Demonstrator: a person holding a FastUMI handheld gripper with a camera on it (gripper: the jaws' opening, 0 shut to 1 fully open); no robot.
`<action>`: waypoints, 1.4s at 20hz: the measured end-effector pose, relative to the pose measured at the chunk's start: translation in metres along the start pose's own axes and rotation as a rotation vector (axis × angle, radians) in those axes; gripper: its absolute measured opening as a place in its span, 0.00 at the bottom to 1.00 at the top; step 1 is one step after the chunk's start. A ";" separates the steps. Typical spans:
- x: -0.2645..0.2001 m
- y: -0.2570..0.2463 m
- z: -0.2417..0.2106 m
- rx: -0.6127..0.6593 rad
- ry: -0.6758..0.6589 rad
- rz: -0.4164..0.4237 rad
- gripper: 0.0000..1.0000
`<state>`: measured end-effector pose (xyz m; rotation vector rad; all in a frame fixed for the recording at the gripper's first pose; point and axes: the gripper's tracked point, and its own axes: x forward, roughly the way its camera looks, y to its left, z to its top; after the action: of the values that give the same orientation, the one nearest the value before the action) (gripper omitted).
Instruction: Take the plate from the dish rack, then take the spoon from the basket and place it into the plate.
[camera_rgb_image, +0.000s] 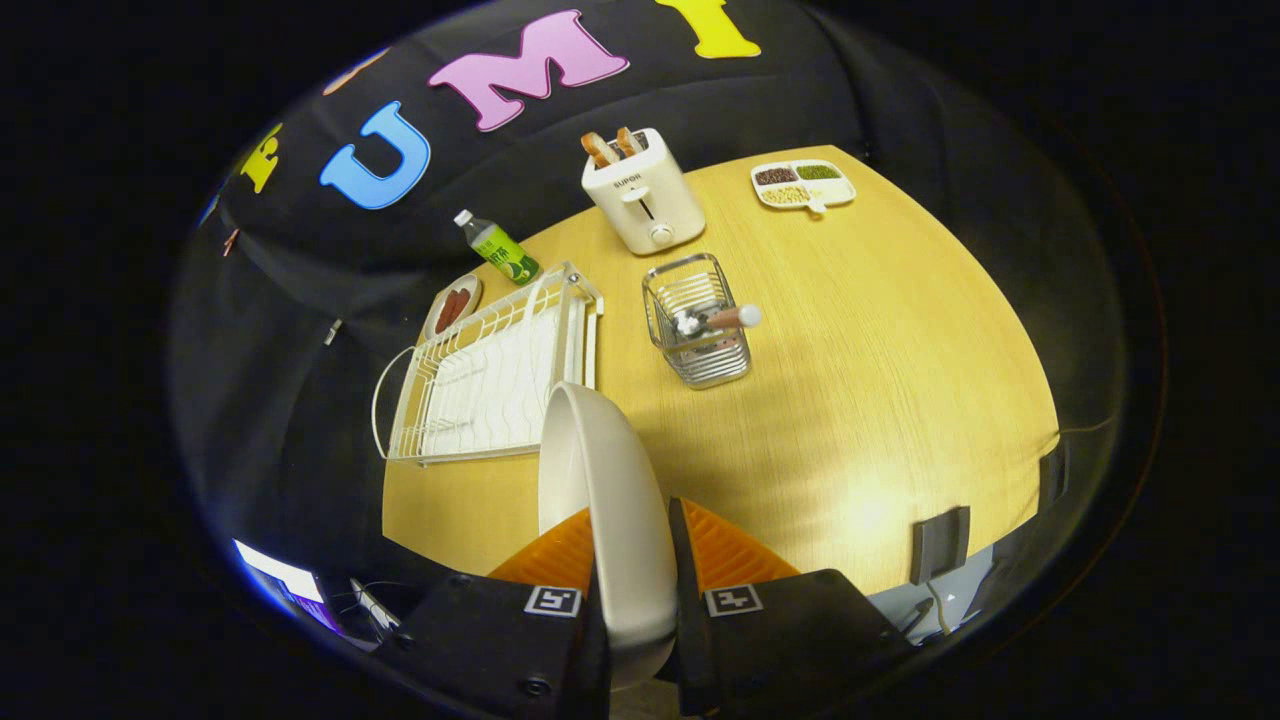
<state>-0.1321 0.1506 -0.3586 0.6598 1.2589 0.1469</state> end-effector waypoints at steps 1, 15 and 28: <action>0.007 -0.006 -0.007 0.008 0.013 0.005 0.30; 0.072 -0.031 -0.038 0.141 0.055 0.027 0.32; 0.066 -0.080 -0.013 0.085 -0.027 -0.162 0.87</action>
<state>-0.1422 0.1205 -0.4581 0.6273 1.2923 -0.0494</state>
